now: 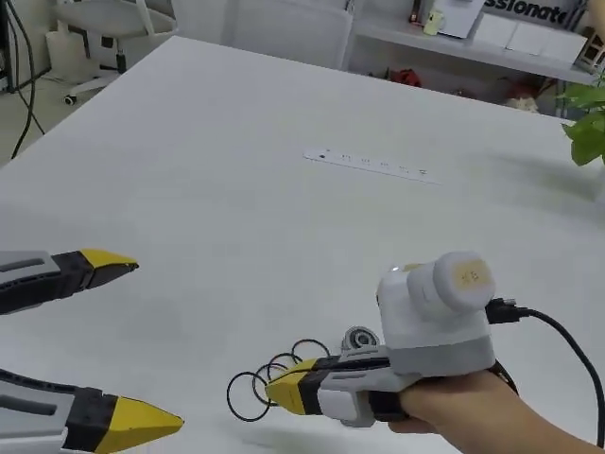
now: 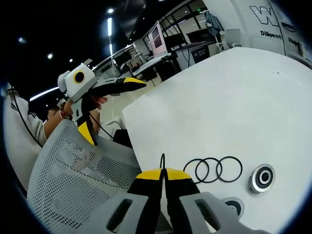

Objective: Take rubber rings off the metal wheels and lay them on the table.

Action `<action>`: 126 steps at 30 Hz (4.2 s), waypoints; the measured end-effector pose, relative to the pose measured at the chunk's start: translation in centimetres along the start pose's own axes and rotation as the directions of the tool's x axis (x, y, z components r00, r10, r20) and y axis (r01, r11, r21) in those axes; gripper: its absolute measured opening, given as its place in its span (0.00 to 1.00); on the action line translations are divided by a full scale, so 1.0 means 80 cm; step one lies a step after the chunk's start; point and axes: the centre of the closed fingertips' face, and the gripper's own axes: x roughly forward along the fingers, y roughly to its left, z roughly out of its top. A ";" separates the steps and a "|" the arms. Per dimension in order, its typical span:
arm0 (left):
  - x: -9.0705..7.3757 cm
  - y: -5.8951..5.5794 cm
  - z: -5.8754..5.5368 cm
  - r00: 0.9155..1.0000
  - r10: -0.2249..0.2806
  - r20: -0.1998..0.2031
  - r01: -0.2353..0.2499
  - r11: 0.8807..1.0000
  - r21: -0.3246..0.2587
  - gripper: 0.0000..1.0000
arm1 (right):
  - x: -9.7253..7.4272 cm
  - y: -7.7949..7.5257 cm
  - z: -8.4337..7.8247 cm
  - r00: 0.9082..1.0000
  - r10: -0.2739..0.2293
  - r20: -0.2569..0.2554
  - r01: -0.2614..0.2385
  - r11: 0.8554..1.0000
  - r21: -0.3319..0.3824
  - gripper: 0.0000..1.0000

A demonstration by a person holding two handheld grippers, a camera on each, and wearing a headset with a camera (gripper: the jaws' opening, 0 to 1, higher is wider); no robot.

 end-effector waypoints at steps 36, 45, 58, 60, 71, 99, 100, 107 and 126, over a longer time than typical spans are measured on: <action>0.012 -0.007 0.020 1.000 0.009 0.015 -0.009 1.000 0.010 0.92 | -0.022 -0.043 -0.005 0.996 -0.092 -0.017 0.092 0.996 -0.002 0.13; 0.021 -0.017 0.019 1.000 -0.008 0.009 0.008 1.000 0.004 0.94 | -0.051 -0.043 -0.006 0.996 -0.085 -0.001 0.085 0.996 -0.022 0.28; 0.040 -0.019 -0.004 0.999 -0.032 -0.018 0.031 0.998 -0.052 1.00 | -0.087 -0.040 0.003 0.995 -0.071 0.075 0.077 0.994 -0.075 0.55; 0.040 -0.019 -0.005 0.999 -0.034 -0.020 0.032 0.998 -0.063 1.00 | -0.091 -0.040 0.002 0.995 -0.073 0.074 0.079 0.993 -0.090 0.58; 0.042 -0.022 -0.007 0.999 -0.049 -0.016 0.047 0.992 -0.119 1.00 | -0.137 -0.047 -0.004 0.989 -0.096 0.115 0.111 0.985 -0.131 0.69; 0.044 -0.018 -0.020 0.998 0.004 -0.070 -0.015 0.988 -0.153 1.00 | -0.178 -0.081 -0.049 0.973 -0.163 0.166 0.174 0.983 -0.054 0.93; 0.044 -0.018 -0.022 0.997 0.007 -0.076 -0.019 0.988 -0.154 1.00 | -0.177 -0.080 -0.052 0.973 -0.162 0.162 0.172 0.984 -0.054 0.94; 0.045 -0.017 -0.027 0.995 0.018 -0.093 -0.033 0.986 -0.164 1.00 | -0.177 -0.085 -0.067 0.976 -0.164 0.147 0.171 0.985 -0.039 0.98; 0.048 -0.011 -0.035 0.993 0.040 -0.112 -0.060 0.982 -0.180 1.00 | -0.177 -0.093 -0.089 0.979 -0.166 0.115 0.171 0.985 -0.034 0.99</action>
